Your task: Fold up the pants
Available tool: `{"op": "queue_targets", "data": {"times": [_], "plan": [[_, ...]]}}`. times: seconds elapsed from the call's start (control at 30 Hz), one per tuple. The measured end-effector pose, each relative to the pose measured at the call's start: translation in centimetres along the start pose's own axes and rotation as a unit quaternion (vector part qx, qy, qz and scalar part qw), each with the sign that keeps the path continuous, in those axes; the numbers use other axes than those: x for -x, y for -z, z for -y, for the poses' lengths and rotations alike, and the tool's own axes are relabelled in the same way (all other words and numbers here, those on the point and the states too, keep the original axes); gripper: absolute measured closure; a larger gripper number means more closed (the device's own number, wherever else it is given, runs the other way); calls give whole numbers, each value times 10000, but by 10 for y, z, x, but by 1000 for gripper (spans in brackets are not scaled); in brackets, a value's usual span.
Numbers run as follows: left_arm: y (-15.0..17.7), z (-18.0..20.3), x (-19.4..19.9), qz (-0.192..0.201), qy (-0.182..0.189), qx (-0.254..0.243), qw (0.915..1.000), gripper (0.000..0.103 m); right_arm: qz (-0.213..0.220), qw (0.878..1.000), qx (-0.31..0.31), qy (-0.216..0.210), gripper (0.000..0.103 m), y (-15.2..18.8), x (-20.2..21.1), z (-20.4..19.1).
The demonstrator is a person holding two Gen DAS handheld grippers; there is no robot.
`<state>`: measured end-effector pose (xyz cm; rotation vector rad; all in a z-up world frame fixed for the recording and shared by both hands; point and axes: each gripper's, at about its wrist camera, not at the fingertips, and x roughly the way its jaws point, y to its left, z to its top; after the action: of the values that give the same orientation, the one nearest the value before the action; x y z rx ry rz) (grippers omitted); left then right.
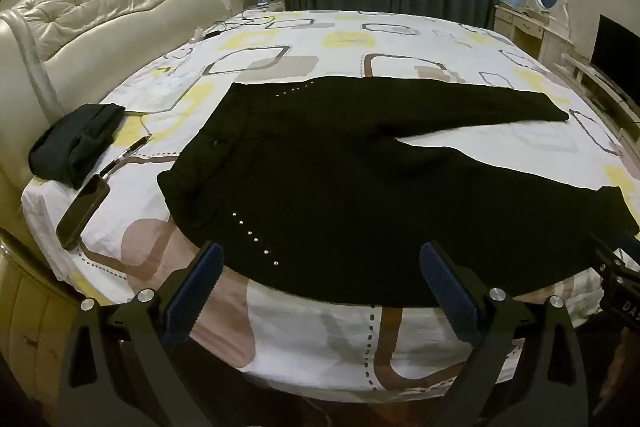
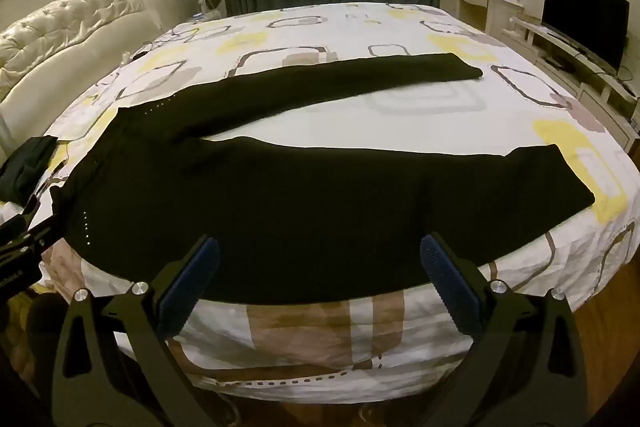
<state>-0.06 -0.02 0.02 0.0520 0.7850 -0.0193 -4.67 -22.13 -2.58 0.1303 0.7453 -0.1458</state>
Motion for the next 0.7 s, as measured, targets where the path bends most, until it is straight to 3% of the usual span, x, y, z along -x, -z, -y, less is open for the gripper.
{"op": "queue_targets", "data": {"times": [0.7], "plan": [[4, -3, -4, -131, 47, 41, 9999, 5, -75, 10000, -6, -26, 2, 2, -2, 1]]}}
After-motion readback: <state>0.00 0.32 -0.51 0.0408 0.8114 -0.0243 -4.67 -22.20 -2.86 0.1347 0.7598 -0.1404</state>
